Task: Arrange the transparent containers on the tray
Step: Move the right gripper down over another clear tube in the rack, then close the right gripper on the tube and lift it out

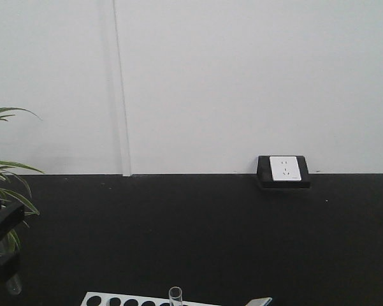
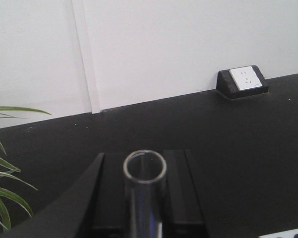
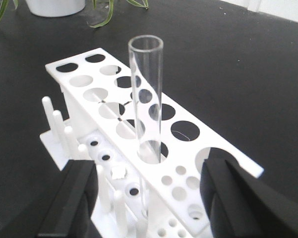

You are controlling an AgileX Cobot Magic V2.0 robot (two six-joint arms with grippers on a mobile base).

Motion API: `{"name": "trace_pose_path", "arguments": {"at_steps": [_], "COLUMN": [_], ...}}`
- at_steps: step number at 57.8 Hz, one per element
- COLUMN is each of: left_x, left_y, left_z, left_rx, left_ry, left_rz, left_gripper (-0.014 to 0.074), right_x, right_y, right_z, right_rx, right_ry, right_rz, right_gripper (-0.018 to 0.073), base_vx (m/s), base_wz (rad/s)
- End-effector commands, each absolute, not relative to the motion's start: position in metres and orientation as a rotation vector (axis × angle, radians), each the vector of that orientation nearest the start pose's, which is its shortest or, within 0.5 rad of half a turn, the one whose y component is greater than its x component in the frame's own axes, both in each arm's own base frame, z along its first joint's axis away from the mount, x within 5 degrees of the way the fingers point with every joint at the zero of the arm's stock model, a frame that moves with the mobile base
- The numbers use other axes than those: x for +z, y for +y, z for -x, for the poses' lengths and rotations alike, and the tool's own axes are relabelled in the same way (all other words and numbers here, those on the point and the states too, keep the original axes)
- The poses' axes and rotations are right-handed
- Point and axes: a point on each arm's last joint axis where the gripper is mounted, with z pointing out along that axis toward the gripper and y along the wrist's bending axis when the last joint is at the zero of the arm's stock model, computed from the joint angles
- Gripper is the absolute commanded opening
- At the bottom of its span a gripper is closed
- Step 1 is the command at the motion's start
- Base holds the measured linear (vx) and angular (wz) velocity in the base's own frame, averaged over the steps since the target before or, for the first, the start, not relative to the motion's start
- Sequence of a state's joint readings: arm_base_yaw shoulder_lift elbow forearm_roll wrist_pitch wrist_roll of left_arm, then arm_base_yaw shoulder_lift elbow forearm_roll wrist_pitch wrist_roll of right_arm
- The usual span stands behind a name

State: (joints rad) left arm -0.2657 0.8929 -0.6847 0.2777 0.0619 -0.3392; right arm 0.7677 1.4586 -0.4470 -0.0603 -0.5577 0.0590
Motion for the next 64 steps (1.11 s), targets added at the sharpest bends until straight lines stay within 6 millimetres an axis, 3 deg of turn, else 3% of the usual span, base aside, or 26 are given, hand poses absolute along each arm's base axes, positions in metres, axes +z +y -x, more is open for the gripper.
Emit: {"name": "trace_pose_path", "arguments": {"at_steps": [1, 19, 37, 46, 64], "left_x": [0.365, 0.365, 0.365, 0.365, 0.365], "left_y": [-0.052, -0.052, -0.052, -0.052, -0.052], "left_z": [-0.186, -0.186, -0.186, -0.186, -0.186], "left_rx": [-0.271, -0.271, -0.269, -0.269, -0.269], "left_ry": [1.620, 1.620, 1.620, 1.620, 1.620], "left_rz": [-0.161, -0.161, -0.163, -0.163, -0.163], "left_gripper": [0.0128, 0.0128, 0.0128, 0.0128, 0.0128], "right_x": [0.208, 0.215, 0.208, 0.208, 0.209], "right_y": [0.191, 0.212, 0.236, 0.236, 0.235], "right_z": [-0.192, -0.215, -0.240, -0.241, -0.240], "right_rx": [0.617, 0.632, 0.633, 0.633, 0.628], "right_ry": [1.689, 1.652, 1.655, 1.651, 1.666], "right_rz": [0.667, 0.644, 0.644, 0.640, 0.645], "right_gripper": [0.0517, 0.0517, 0.0517, 0.0503, 0.0372], "base_vx": [0.00, 0.00, 0.00, 0.00, 0.00], "base_wz": [0.00, 0.00, 0.00, 0.00, 0.00]}}
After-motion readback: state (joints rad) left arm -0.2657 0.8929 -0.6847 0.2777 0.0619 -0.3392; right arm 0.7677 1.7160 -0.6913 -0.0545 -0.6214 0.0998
